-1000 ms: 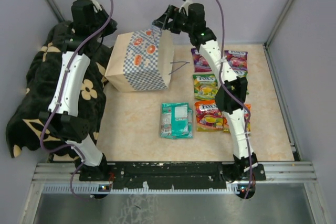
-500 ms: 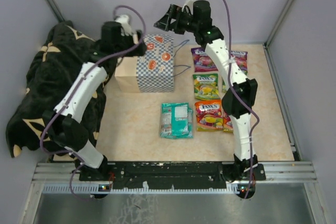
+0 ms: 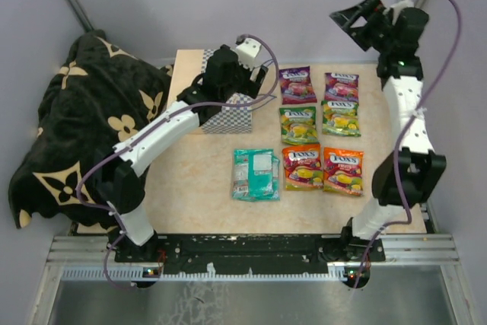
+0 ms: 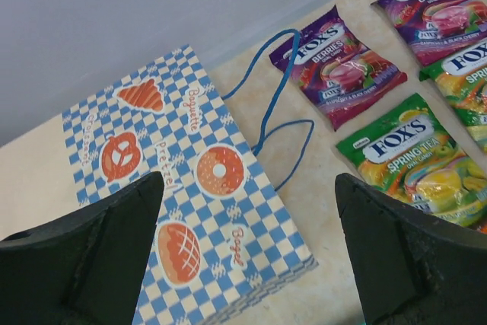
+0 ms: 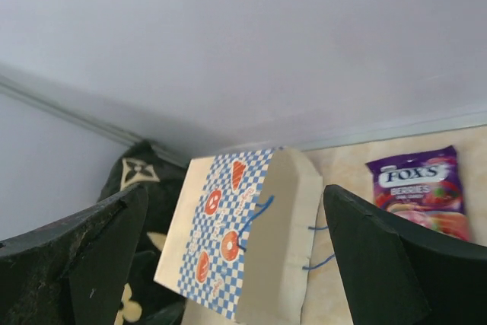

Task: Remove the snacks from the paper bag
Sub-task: Adjust the paper bag at the center of the board.

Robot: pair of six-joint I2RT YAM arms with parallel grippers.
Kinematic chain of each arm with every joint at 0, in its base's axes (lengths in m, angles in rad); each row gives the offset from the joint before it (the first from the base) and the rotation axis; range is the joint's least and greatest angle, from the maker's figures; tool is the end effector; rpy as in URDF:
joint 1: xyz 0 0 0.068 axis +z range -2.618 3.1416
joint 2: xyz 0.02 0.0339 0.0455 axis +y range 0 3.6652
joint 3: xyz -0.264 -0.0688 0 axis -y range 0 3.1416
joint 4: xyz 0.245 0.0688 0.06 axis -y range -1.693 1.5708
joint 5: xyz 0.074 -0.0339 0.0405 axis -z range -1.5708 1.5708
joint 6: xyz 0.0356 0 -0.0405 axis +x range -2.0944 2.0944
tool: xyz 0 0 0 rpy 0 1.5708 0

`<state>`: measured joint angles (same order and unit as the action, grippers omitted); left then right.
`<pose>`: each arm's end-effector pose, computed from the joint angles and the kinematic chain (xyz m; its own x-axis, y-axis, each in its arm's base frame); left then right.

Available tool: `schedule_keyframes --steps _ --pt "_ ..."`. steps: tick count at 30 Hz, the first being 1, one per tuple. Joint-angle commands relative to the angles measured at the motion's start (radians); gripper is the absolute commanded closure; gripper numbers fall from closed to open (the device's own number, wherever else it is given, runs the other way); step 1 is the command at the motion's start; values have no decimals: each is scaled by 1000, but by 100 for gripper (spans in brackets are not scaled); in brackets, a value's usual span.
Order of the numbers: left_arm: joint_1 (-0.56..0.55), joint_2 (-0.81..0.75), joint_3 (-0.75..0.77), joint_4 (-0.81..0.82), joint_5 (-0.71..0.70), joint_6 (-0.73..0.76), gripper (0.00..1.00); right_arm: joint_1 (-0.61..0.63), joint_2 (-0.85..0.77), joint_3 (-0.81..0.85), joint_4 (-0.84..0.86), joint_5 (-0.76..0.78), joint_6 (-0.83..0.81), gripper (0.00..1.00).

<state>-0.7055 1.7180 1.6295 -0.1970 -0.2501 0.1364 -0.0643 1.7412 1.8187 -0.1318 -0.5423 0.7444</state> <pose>0.3195 -0.2605 0.3822 -0.1516 0.3022 -0.9411 0.4724 0.8585 0.1995 0.4091 -0.0079 0.4468 -0.3510 0.6041 -0.7154 -0.3011 0.6507 0.6971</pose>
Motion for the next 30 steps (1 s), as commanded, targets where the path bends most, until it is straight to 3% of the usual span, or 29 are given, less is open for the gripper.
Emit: schedule_keyframes --steps 1,8,13,20,23,24,25,26,27,30 --pt "-9 115 105 93 1 132 0 -70 -208 -169 182 -68 113 1" --pt "-9 305 340 20 90 189 1 -134 -342 -365 220 -91 119 1" --pt "-9 415 437 -19 91 191 1 -143 -367 -407 252 -113 135 1" --pt "-8 469 417 31 14 179 4 -146 -390 -471 299 -137 171 1" --pt "-8 473 413 60 6 195 25 -146 -411 -530 373 -157 225 1" --pt "-8 473 413 69 8 202 40 -146 -420 -541 370 -153 223 1" --pt "-8 474 416 76 8 208 62 -146 -430 -548 358 -147 213 1" --pt "-8 475 421 80 0 208 95 -146 -440 -553 348 -141 204 1" --pt "-8 475 428 83 -12 204 100 -146 -450 -558 338 -137 194 1" --pt "-7 457 429 92 0 189 100 -146 -464 -561 310 -128 171 1"
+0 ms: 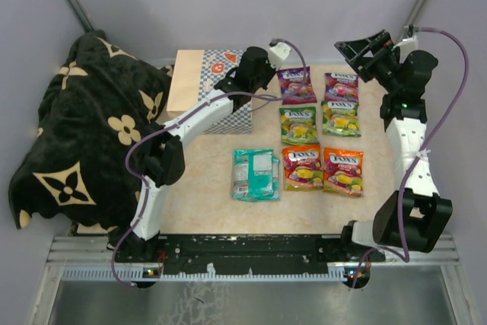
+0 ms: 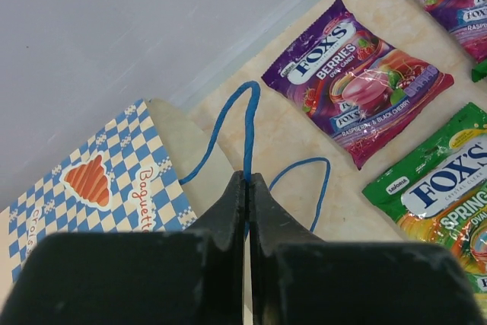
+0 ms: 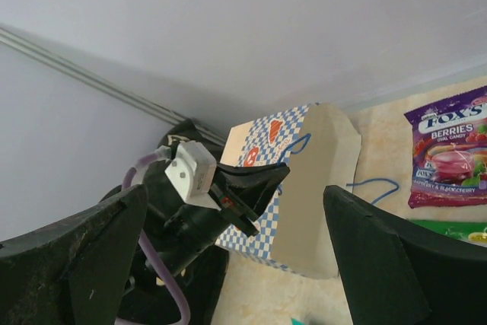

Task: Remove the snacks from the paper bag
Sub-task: Adjust the paper bag at the center of the board.

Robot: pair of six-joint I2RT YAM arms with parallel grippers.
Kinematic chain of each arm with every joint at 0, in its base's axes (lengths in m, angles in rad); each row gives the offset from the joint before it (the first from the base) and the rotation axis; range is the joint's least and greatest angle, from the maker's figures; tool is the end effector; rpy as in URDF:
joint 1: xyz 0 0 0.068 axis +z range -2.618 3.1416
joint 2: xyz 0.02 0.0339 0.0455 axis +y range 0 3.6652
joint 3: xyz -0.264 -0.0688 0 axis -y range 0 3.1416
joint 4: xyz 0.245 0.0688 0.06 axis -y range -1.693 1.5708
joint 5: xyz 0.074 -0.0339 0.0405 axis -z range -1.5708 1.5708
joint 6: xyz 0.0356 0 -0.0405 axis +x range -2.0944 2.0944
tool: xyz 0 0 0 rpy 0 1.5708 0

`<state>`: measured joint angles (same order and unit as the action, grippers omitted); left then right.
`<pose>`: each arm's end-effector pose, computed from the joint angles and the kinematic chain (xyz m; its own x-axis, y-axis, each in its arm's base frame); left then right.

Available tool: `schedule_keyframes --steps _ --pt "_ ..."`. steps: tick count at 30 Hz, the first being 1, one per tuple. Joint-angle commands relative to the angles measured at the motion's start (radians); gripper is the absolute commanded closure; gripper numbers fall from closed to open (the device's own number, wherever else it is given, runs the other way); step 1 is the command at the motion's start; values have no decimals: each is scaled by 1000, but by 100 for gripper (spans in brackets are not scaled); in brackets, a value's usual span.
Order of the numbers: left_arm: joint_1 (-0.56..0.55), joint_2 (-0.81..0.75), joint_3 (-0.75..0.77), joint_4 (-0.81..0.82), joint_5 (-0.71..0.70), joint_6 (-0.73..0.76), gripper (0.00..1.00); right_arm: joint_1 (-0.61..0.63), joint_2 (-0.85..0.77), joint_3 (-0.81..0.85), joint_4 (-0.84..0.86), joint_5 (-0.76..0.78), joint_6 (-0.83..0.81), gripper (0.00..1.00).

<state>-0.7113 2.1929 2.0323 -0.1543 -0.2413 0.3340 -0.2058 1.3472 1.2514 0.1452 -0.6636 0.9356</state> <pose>0.4059 -0.3386 0.3145 -0.0703 0.4808 -0.8740 0.5132 0.7688 0.3816 0.3109 -0.0425 0.4123 -0.3265 0.7160 -0.6171 -0.3007 0.5403 0.7859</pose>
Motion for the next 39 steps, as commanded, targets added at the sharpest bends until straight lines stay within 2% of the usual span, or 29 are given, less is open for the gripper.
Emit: schedule_keyframes --steps 1,11,18,26,39 --pt "-2 -30 26 54 3 -21 100 -4 -70 9 30 -8 -22 1" --pt "15 -126 39 120 -27 -60 100 -4 -62 19 15 -22 -32 1" --pt "36 -154 113 79 -24 -88 100 1 -59 16 27 -24 -17 1" --pt "65 -193 113 86 -64 -92 100 23 -48 24 5 -24 -37 1" --pt "197 -316 -51 131 -51 -189 100 103 -5 68 -33 3 -74 1"
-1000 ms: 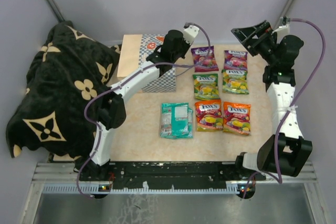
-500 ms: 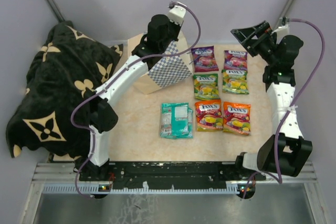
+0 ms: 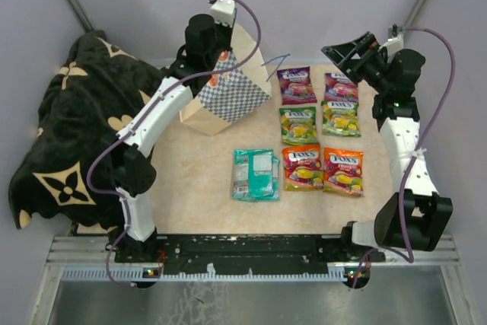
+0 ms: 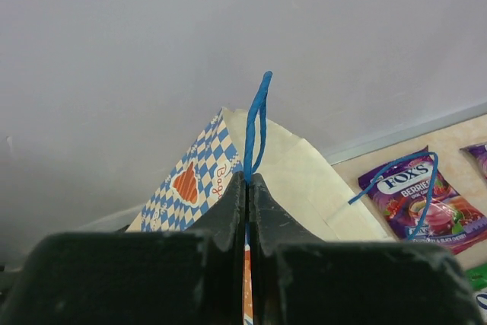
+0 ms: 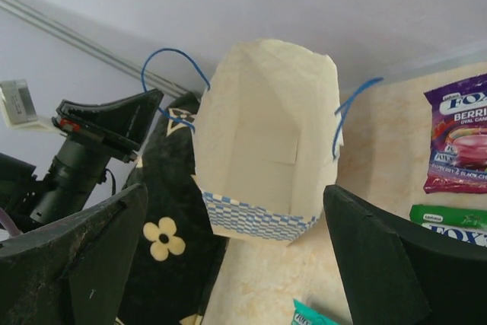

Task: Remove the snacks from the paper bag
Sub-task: Adjust the paper bag at the center of the board.

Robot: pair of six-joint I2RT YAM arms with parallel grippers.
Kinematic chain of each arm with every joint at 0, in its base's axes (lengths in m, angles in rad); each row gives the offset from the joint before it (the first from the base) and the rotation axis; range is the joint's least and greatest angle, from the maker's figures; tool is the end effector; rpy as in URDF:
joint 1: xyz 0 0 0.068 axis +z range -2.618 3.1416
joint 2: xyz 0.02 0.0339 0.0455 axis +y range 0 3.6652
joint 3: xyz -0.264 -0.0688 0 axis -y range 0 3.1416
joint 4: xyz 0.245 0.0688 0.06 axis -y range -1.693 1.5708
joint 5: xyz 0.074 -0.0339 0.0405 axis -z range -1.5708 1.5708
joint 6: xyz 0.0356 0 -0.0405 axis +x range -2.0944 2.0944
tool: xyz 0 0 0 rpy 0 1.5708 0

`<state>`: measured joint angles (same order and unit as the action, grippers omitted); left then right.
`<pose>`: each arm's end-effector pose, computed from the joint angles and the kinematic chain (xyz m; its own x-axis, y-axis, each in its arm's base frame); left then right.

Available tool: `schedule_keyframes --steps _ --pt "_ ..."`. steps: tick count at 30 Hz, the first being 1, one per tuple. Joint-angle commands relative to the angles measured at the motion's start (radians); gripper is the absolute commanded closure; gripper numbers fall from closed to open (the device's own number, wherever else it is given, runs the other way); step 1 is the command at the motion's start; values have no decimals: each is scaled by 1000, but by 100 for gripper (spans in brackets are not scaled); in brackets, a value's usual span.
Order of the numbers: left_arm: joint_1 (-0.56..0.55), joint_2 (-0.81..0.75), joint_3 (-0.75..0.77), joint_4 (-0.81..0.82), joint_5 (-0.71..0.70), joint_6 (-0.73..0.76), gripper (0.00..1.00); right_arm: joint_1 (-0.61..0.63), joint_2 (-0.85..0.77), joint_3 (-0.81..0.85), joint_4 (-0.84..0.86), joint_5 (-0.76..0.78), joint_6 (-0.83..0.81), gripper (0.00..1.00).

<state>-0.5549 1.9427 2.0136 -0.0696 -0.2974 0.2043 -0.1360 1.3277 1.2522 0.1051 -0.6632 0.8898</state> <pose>0.4000 -0.2357 0.4368 0.0527 0.1955 -0.9793 0.2491 0.9471 0.2025 0.3074 -0.0199 0.4141 -0.3722 0.6689 -0.6434 -0.3394 0.5472 0.7651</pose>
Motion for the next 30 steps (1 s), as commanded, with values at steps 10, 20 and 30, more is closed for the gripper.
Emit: schedule_keyframes --steps 10,20,30 --pt "140 -147 -145 69 52 -129 100 63 26 91 -18 19 -48 1" --pt "198 -246 -310 97 48 -138 100 171 38 172 -204 184 -208 1" --pt "297 -356 -522 78 94 -217 100 225 75 180 -201 180 -211 1"
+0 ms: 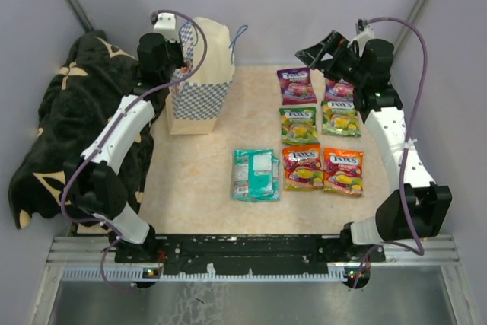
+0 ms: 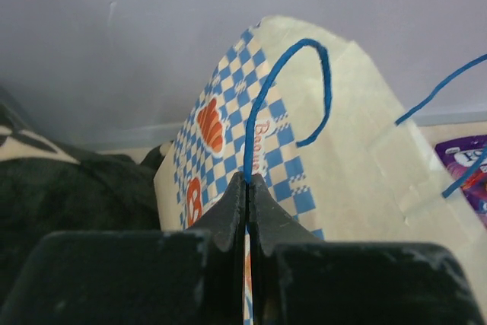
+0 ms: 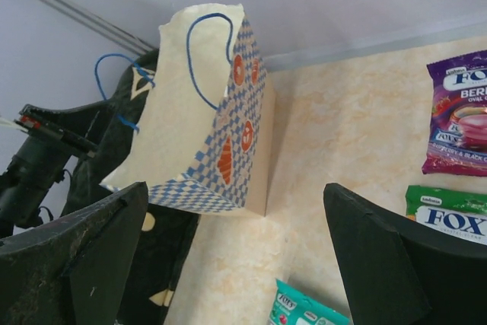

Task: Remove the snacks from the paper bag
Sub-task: Adjust the paper bag at the center of the board.

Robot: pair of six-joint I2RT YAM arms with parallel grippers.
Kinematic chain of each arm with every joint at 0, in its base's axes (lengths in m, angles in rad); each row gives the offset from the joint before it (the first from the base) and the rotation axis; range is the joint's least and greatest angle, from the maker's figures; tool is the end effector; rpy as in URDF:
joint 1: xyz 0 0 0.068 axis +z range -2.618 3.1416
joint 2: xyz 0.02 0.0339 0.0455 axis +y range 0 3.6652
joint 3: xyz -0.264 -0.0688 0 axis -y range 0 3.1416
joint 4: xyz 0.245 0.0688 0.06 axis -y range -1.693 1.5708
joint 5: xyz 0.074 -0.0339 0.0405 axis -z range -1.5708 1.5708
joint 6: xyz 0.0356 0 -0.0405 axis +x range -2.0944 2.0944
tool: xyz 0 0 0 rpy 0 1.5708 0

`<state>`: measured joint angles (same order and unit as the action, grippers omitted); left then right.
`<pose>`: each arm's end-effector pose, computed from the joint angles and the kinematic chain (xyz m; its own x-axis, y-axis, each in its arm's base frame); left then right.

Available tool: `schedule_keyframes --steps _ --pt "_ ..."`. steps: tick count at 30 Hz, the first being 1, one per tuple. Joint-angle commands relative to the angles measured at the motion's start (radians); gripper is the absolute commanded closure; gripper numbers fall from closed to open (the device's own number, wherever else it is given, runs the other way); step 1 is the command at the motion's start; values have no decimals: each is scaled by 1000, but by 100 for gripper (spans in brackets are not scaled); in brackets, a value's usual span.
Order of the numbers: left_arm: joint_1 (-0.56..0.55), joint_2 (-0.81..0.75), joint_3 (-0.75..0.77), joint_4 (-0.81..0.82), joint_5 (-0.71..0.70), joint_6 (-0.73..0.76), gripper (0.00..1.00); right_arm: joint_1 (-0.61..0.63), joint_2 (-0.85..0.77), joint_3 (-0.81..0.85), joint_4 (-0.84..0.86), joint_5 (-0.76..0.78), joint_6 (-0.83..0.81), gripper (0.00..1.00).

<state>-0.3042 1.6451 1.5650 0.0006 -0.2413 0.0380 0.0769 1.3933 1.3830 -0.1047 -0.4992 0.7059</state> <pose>0.3812 -0.1107 0.4084 -0.0733 0.0617 -0.9954 0.0664 0.9962 0.0568 0.3213 0.0418 0.4187 -0.4384 0.5375 -0.7204 -0.3380 0.6441 0.6862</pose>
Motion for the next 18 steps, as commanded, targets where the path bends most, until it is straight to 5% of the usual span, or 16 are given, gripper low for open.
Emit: schedule_keyframes --steps 1,18 --pt "61 -69 -98 9 42 -59 100 17 15 54 6 18 -30 1" --pt "209 -53 -210 19 76 -127 100 131 76 124 -62 84 -83 1"
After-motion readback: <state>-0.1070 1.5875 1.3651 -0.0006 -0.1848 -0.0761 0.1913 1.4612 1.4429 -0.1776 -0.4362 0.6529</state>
